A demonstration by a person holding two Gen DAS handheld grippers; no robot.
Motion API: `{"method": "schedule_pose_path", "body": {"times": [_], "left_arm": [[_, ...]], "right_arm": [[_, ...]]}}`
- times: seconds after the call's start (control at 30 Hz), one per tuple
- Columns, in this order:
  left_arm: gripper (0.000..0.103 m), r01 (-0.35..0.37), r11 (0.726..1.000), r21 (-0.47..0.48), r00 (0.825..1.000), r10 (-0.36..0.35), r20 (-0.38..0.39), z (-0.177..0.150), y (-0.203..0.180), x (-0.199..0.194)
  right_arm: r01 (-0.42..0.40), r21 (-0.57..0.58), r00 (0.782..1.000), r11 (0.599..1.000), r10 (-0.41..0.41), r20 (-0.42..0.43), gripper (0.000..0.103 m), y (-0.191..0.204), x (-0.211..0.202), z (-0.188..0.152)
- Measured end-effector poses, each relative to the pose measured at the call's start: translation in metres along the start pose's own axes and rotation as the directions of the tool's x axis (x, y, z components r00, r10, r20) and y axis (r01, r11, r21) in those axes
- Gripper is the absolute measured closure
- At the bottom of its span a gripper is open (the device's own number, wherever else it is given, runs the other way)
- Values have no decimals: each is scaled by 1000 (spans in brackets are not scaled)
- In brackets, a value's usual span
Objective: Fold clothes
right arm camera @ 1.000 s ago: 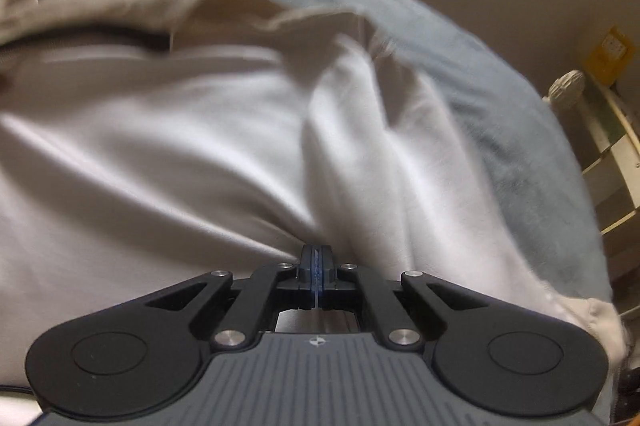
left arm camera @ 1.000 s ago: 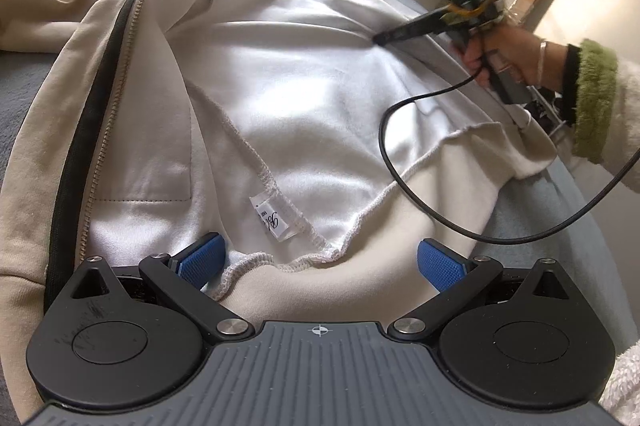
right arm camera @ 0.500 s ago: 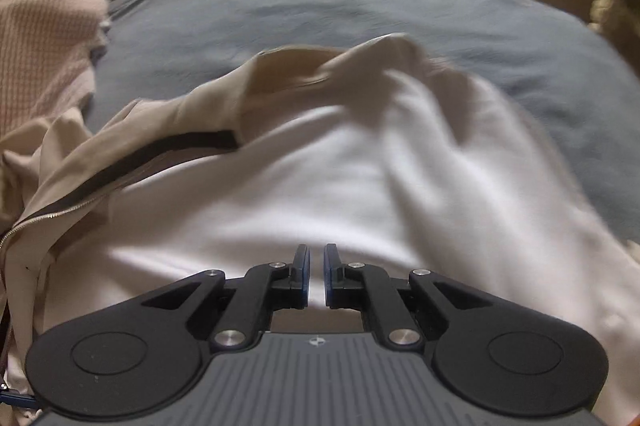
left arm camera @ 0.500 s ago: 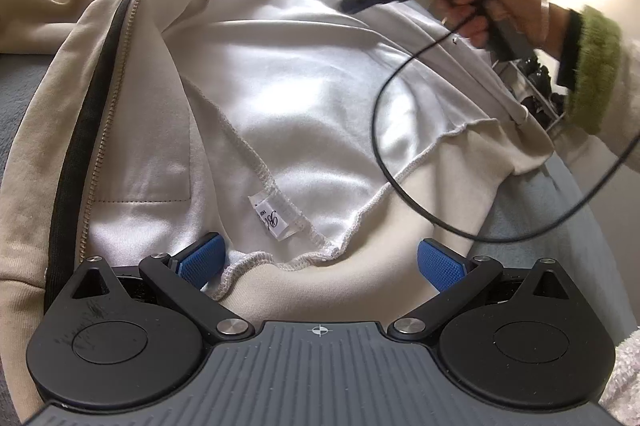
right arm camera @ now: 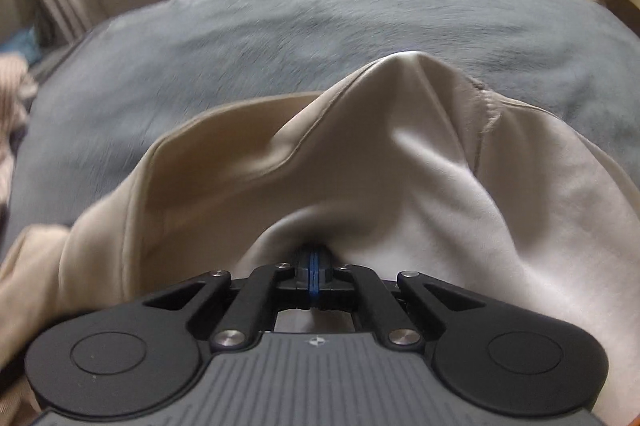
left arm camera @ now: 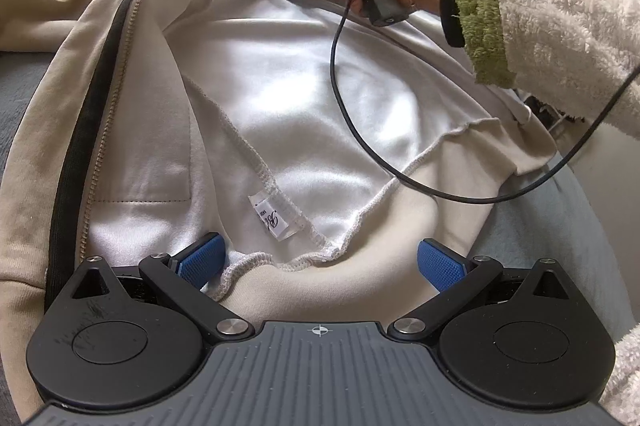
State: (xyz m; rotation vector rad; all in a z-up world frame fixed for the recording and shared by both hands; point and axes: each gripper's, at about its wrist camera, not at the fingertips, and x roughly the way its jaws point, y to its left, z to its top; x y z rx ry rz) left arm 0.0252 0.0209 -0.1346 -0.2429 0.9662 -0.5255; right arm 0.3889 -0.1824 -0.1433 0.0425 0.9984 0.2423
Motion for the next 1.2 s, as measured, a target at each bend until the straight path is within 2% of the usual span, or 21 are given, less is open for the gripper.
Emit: {"method": "schedule_pose_path", "body": {"times": [0.1, 0.17, 0.23, 0.33, 0.47, 0.6, 0.7, 0.77, 0.9, 1.2], "left_arm": [[0, -4, 1000, -19, 1000, 4, 4, 1, 0, -3], [0, 3, 999, -39, 1000, -2, 13, 0, 0, -8], [0, 10, 999, -53, 999, -8, 36, 0, 2, -16], [1, 9, 999, -49, 996, -5, 87, 1, 3, -31], [1, -28, 999, -37, 983, 35, 180, 5, 5, -60], [1, -99, 992, -76, 960, 116, 254, 7, 16, -88], [1, -181, 976, -123, 949, 207, 240, 4, 25, -93], [3, -243, 960, -142, 941, 269, 205, 0, 29, -93], [5, -282, 945, -165, 941, 306, 143, -12, 34, -89], [9, -272, 939, -210, 946, 301, 121, -34, 47, -97]], "right_arm": [[-19, 59, 999, 998, 16, 50, 103, -7, -15, -7], [-53, 124, 998, 991, 48, 49, 103, -13, -32, -15], [-143, 166, 990, 976, 143, 12, 101, -22, -45, -22], [-253, 223, 962, 941, 268, -41, 99, -22, -72, -40], [-402, 299, 897, 865, 438, -62, 95, -15, -112, -69], [-531, 383, 796, 756, 600, -80, 90, 0, -145, -101], [-589, 429, 730, 685, 679, -83, 86, 17, -160, -127], [-587, 425, 723, 689, 683, -108, 85, 36, -155, -138], [-585, 416, 707, 696, 689, -158, 80, 73, -146, -160], [-582, 395, 666, 711, 696, -270, 67, 157, -123, -209]]}}
